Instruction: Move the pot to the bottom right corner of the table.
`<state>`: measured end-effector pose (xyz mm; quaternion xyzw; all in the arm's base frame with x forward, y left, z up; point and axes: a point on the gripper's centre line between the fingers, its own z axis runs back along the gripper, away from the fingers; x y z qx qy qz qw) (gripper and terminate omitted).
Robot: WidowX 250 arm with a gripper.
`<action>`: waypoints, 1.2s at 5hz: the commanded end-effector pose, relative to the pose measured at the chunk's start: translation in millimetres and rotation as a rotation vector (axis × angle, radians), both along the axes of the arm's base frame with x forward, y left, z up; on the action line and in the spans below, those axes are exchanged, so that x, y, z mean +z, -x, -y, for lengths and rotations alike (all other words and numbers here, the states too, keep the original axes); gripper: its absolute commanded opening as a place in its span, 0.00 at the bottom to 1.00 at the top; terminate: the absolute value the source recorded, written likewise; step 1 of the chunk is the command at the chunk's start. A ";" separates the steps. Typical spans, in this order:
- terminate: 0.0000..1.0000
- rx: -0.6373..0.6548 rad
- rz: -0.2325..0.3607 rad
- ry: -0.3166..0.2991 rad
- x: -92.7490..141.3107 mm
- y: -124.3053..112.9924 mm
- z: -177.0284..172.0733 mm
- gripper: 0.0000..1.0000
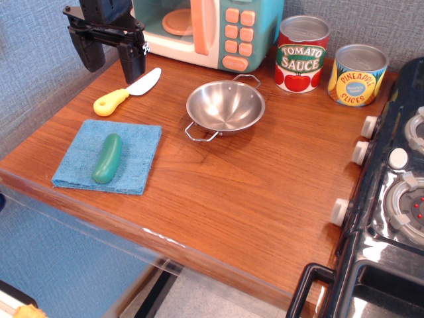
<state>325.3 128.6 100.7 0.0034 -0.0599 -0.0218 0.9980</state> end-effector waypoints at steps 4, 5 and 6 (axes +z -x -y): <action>0.00 -0.007 -0.028 0.057 -38.9 -57.6 49.9 1.00; 0.00 -0.005 -0.036 0.057 -51.7 -76.8 63.9 1.00; 0.00 0.006 -0.052 0.031 -65.7 -85.1 64.9 1.00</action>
